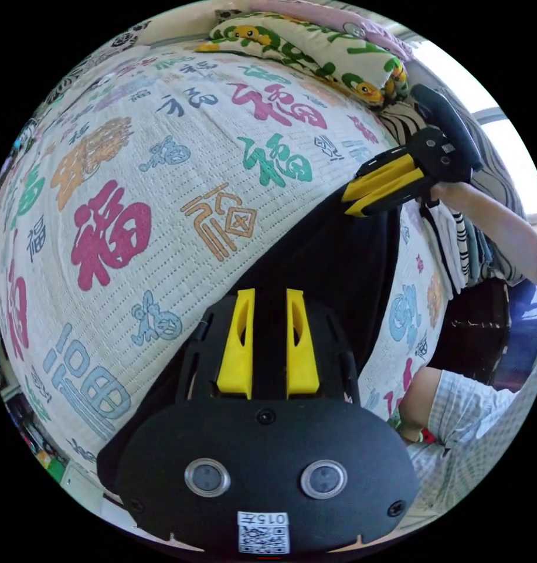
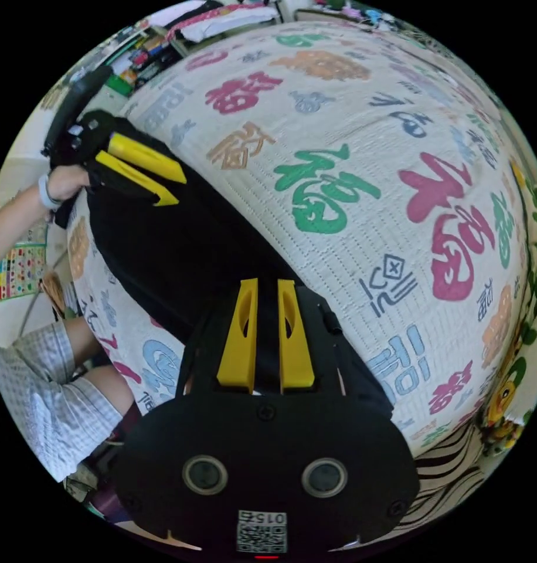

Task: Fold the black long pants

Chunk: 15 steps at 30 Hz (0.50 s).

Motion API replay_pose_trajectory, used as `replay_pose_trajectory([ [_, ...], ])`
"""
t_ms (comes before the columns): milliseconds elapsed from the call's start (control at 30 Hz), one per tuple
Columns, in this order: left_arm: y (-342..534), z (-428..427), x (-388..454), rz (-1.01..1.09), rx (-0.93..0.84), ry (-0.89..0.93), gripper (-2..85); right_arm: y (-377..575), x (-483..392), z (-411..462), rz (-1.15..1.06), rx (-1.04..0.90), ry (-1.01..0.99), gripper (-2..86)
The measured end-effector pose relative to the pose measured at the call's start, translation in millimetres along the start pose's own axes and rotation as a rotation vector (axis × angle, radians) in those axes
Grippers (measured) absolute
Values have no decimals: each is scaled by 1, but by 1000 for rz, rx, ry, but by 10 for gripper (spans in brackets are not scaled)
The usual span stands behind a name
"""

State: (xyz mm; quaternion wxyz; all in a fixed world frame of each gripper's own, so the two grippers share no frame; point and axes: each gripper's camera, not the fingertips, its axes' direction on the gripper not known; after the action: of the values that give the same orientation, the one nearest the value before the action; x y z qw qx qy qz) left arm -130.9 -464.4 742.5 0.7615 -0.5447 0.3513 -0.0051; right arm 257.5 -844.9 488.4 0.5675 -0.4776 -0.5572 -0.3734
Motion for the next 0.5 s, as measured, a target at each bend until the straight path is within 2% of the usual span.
replay_pose_trajectory([
  [167, -42, -10, 16, -24, 36, 55, 0, -13, 15, -7, 2, -2, -67, -5],
  [267, -64, -14, 31, -50, 88, 29, -6, -16, 22, -8, 31, 28, -61, -8],
  [400, -95, 0, 53, -99, 68, -29, -4, -14, 26, -2, 105, 59, -48, -4],
  [500, -115, 7, 64, -173, 67, -16, 7, -1, 39, -2, 216, 122, -116, 24],
])
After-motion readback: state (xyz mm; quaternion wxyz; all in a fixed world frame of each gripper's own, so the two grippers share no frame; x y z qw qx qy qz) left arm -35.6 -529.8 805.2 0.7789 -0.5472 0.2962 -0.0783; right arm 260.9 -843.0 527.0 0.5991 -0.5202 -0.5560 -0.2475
